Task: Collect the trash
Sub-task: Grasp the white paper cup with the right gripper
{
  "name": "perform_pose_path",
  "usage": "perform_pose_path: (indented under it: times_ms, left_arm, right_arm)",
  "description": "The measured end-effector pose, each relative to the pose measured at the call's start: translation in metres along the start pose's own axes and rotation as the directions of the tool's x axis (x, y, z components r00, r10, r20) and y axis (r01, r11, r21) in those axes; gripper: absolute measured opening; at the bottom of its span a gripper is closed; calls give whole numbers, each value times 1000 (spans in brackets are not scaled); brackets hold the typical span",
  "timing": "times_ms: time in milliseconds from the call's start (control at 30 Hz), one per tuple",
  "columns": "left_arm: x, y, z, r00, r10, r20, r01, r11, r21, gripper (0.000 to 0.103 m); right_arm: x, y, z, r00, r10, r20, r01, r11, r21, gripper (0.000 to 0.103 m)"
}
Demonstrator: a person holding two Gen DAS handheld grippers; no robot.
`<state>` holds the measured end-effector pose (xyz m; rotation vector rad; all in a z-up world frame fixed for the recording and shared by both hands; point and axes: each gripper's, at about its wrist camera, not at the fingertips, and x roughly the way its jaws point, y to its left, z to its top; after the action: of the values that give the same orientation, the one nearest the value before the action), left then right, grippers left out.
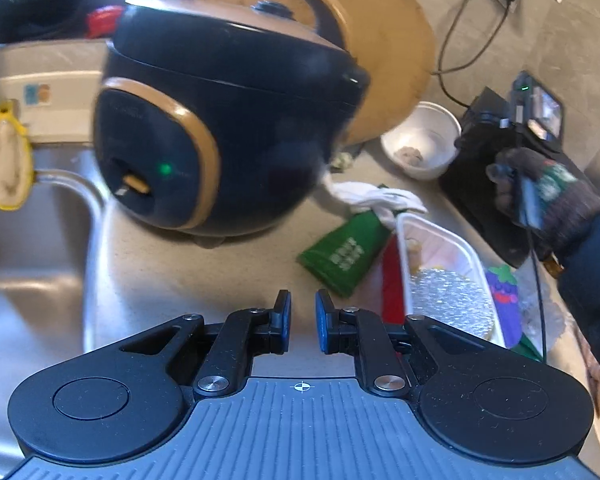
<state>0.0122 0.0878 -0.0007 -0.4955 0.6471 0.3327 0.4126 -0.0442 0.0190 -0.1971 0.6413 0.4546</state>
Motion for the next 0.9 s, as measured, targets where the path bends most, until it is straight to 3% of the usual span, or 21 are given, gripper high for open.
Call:
perform_pose_path:
  times_ms: [100, 167, 300, 367, 400, 433, 500, 633, 900]
  left_arm:
    - [6, -10, 2, 998, -63, -5, 63, 998, 27, 15]
    - [7, -18, 2, 995, -101, -10, 101, 994, 47, 15]
    - [5, -31, -2, 987, -162, -14, 163, 983, 86, 16]
    - [1, -33, -5, 984, -180, -8, 180, 979, 100, 16]
    - [0, -33, -6, 983, -185, -7, 184, 978, 99, 16]
    - [0, -32, -6, 982, -188, -7, 188, 978, 95, 16]
    - [0, -31, -8, 982, -188, -7, 188, 978, 86, 16]
    - [1, -28, -10, 983, -183, -17, 184, 980, 72, 15]
    - [0, -17, -11, 991, -132, -27, 133, 990, 47, 16]
  right_arm:
    - [-70, 31, -24, 992, 83, 91, -62, 976, -207, 1]
    - [-105, 45, -39, 988, 109, 106, -73, 952, -296, 1]
    - [-129, 29, -49, 989, 133, 70, -115, 969, -219, 2]
    - [-128, 19, -48, 993, 97, 71, -84, 982, -168, 12]
    - [-128, 11, -50, 995, 74, 71, -64, 988, -141, 31]
    - [-126, 5, -50, 996, 56, 70, -48, 992, -120, 58]
    - [-128, -6, -58, 997, 32, 77, -24, 995, -97, 82]
    - [-115, -14, -62, 999, 8, 50, -4, 997, -77, 85]
    - [-26, -19, -60, 990, -85, -116, 93, 993, 68, 89]
